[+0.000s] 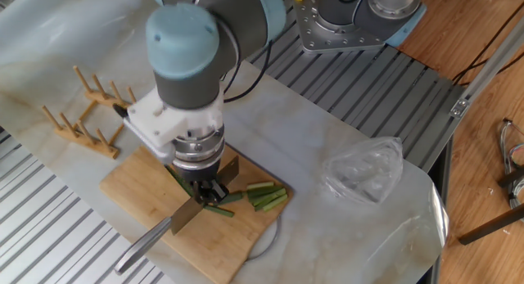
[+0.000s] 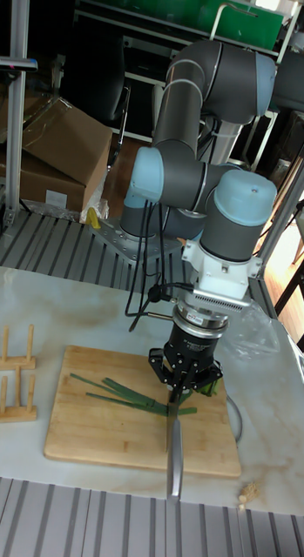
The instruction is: Chop the green garlic
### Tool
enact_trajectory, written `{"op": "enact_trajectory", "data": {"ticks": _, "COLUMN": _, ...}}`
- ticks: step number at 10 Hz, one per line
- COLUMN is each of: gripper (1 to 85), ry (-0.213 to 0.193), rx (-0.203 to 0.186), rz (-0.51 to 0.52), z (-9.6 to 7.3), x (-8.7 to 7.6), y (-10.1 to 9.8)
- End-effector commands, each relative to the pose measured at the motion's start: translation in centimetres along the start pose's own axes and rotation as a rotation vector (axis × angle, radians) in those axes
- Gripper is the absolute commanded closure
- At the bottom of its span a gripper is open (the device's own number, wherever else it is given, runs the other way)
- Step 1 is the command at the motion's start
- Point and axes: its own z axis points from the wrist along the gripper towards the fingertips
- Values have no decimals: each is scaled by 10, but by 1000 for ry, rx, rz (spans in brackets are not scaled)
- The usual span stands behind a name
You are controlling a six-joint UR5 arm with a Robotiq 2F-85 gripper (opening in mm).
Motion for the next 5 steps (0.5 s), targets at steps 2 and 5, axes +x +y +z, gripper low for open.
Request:
{"op": "enact_trajectory", "data": {"ticks": 2, "gripper": 843, "ry": 8, "rx": 6, "rz": 16, "z": 1, "x": 5, "y": 4}}
{"op": "enact_trajectory", "data": {"ticks": 5, "gripper": 843, "ry": -2, "rx": 12, "rz": 21, "z": 0, "x": 1, "y": 9}}
